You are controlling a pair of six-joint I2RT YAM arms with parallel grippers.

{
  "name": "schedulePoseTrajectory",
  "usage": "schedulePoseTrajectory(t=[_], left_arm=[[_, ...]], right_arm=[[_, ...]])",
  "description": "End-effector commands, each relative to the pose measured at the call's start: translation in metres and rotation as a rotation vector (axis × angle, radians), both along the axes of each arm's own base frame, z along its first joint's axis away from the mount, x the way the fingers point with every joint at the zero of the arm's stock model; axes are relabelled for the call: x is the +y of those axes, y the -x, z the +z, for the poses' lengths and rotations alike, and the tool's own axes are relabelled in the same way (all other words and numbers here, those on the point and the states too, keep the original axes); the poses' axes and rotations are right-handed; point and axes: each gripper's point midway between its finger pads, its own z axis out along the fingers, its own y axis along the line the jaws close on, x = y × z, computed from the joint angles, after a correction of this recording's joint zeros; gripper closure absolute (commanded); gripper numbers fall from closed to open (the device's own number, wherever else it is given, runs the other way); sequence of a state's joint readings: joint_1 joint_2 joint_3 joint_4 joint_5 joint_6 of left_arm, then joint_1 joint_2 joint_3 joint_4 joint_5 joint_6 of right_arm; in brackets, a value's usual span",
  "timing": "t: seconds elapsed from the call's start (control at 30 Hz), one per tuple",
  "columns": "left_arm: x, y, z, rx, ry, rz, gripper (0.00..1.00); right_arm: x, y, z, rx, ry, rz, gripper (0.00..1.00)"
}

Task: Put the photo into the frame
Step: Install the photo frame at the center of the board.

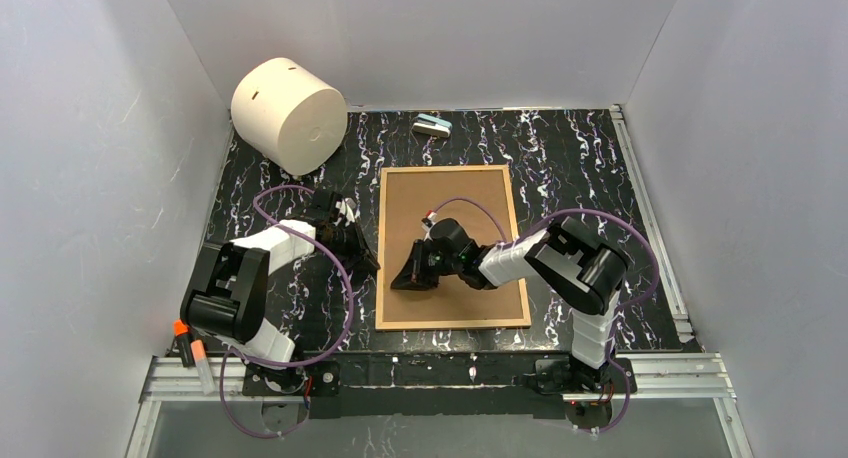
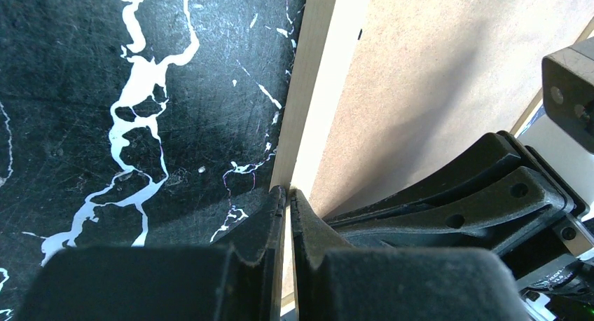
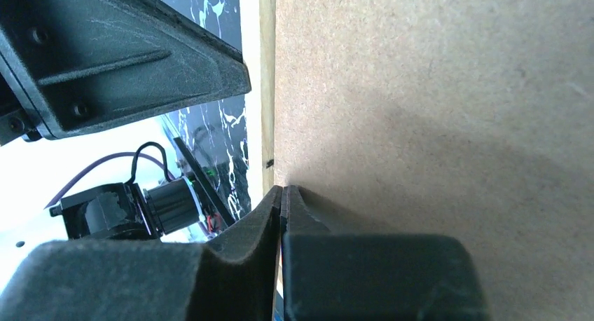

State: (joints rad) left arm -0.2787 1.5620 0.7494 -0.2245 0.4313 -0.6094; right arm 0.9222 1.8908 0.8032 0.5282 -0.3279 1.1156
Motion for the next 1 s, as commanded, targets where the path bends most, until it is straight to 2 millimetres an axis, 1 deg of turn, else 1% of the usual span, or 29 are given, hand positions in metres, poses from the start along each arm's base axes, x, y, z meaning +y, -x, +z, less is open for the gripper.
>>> schedulePoseTrajectory(t=[0.0, 0.07, 0.17, 0.33, 0.6, 0.8, 0.97], left_arm=[[0.026, 0.038, -0.043, 0.141, -0.161, -0.028, 0.98], [0.026, 0.038, -0.044, 0.142, -0.159, -0.028, 0.98], [0.026, 0.039, -0.045, 0.146, -0.158, -0.031, 0.98], [0.027, 0.041, -0.046, 0.149, -0.161, -0.032, 0.98], [0.027, 0.043, -0.047, 0.158, -0.165, -0.038, 0.98], [0.027, 0.043, -0.048, 0.161, -0.167, -0.04, 0.99], [0.028, 0.043, -0.049, 0.161, -0.168, -0.041, 0.99]], right_arm=[[0.003, -0.005, 0.02, -0.069, -0.068, 0.015, 0.9], [0.009, -0.003, 0.028, -0.073, -0.116, 0.031, 0.9], [0.015, -0.003, 0.033, -0.072, -0.161, 0.04, 0.9], [0.021, -0.006, 0.031, -0.062, -0.178, 0.047, 0.9], [0.024, -0.008, 0.013, -0.03, -0.146, 0.041, 0.9], [0.025, -0.008, 0.02, -0.048, -0.182, 0.034, 0.92], [0.026, -0.009, 0.021, -0.051, -0.2, 0.033, 0.96]])
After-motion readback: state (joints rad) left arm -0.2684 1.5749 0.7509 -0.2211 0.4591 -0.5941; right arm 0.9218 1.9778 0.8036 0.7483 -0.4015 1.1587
